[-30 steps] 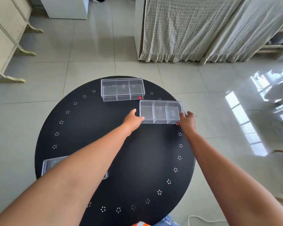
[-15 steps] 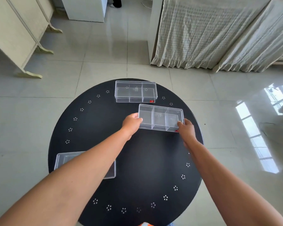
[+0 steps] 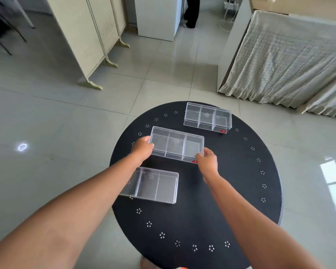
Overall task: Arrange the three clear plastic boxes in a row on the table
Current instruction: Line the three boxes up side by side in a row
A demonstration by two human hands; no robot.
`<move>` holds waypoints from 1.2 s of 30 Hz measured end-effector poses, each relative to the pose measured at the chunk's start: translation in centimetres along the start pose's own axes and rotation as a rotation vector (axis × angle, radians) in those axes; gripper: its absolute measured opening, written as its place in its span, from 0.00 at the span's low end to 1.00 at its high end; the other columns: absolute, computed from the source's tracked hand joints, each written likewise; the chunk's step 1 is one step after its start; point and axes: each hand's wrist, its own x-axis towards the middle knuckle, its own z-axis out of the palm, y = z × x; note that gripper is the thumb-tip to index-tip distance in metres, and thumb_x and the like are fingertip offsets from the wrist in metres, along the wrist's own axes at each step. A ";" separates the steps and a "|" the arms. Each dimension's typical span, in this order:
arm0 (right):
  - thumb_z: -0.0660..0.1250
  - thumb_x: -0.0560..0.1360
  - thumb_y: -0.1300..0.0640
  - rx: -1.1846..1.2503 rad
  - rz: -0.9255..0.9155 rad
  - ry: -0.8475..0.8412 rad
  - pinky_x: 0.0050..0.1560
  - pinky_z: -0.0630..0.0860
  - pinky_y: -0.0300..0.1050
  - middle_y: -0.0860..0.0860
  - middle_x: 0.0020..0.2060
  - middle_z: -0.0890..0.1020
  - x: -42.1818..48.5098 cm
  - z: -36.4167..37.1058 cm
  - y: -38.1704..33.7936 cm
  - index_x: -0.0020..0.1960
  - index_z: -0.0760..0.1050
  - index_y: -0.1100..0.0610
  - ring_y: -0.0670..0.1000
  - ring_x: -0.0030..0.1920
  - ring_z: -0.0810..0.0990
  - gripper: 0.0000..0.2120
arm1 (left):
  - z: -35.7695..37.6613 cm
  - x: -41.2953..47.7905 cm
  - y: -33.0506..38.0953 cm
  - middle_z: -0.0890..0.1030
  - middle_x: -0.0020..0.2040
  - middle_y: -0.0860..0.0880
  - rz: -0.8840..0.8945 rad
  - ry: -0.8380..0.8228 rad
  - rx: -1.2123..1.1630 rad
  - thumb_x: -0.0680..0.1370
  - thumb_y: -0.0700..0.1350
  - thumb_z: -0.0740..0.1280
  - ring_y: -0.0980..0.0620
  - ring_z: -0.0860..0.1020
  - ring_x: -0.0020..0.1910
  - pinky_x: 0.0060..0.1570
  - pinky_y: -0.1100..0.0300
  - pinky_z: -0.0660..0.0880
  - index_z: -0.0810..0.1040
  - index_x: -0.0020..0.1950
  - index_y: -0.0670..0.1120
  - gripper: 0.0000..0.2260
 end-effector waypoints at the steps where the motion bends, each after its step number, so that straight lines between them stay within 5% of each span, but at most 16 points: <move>1: 0.60 0.76 0.64 -0.001 -0.006 -0.021 0.50 0.79 0.46 0.47 0.47 0.83 -0.4 1.0 -0.3 0.61 0.77 0.55 0.48 0.42 0.82 0.16 | -0.9 0.2 -0.8 0.80 0.63 0.45 -0.012 0.013 0.004 0.75 0.42 0.58 0.41 0.79 0.59 0.56 0.52 0.74 0.76 0.67 0.47 0.20; 6: 0.60 0.76 0.64 -0.038 -0.008 -0.093 0.53 0.79 0.47 0.46 0.45 0.84 -1.5 4.6 -0.8 0.58 0.78 0.55 0.49 0.44 0.83 0.14 | -3.9 0.5 -3.8 0.82 0.60 0.47 -0.044 0.043 -0.027 0.75 0.40 0.57 0.45 0.79 0.53 0.49 0.56 0.73 0.78 0.63 0.47 0.19; 11: 0.60 0.76 0.62 -0.099 0.015 -0.152 0.58 0.80 0.53 0.44 0.43 0.83 -1.8 6.6 -0.9 0.58 0.77 0.52 0.53 0.51 0.84 0.14 | -5.1 1.0 -6.0 0.77 0.68 0.48 -0.104 0.048 -0.053 0.75 0.41 0.58 0.43 0.75 0.65 0.65 0.49 0.72 0.73 0.70 0.48 0.23; 17: 0.59 0.75 0.63 -0.112 0.020 -0.138 0.57 0.79 0.52 0.50 0.51 0.85 -2.2 7.3 -0.7 0.58 0.75 0.52 0.49 0.44 0.82 0.14 | -4.5 0.9 -6.6 0.78 0.65 0.48 -0.066 0.060 -0.075 0.78 0.38 0.58 0.45 0.76 0.60 0.61 0.55 0.71 0.75 0.68 0.48 0.20; 19: 0.60 0.76 0.62 -0.112 0.025 -0.137 0.55 0.78 0.49 0.49 0.49 0.84 -2.0 7.2 -0.6 0.62 0.74 0.53 0.46 0.41 0.80 0.16 | -4.2 0.9 -6.4 0.78 0.62 0.51 -0.069 0.061 -0.091 0.78 0.37 0.57 0.48 0.75 0.56 0.56 0.57 0.69 0.75 0.68 0.47 0.20; 23: 0.60 0.77 0.61 -0.130 0.038 -0.152 0.55 0.78 0.49 0.46 0.47 0.81 -1.4 7.1 -0.1 0.72 0.69 0.56 0.47 0.44 0.81 0.23 | -4.1 1.2 -5.9 0.77 0.68 0.46 -0.079 0.076 -0.064 0.75 0.40 0.60 0.44 0.76 0.63 0.61 0.53 0.72 0.73 0.69 0.49 0.22; 27: 0.59 0.78 0.59 -0.136 0.046 -0.169 0.56 0.73 0.46 0.50 0.64 0.79 -1.4 6.6 -0.5 0.79 0.58 0.54 0.52 0.57 0.79 0.30 | -4.0 1.1 -4.6 0.69 0.74 0.44 -0.123 0.188 0.047 0.77 0.44 0.62 0.41 0.72 0.68 0.63 0.48 0.72 0.61 0.78 0.50 0.29; 30: 0.59 0.79 0.58 -0.169 0.030 -0.135 0.55 0.69 0.45 0.54 0.73 0.72 -0.7 5.4 -1.1 0.79 0.59 0.54 0.55 0.66 0.76 0.29 | -4.0 1.2 -3.2 0.69 0.73 0.44 -0.043 0.315 0.119 0.78 0.44 0.62 0.41 0.71 0.69 0.64 0.45 0.72 0.64 0.76 0.50 0.26; 36: 0.59 0.79 0.56 -0.176 0.012 0.004 0.58 0.76 0.50 0.54 0.70 0.73 2.3 1.7 -2.0 0.76 0.65 0.52 0.57 0.63 0.77 0.25 | -2.2 1.8 1.6 0.72 0.70 0.46 0.197 0.358 0.104 0.77 0.41 0.61 0.46 0.71 0.68 0.65 0.53 0.68 0.73 0.70 0.49 0.21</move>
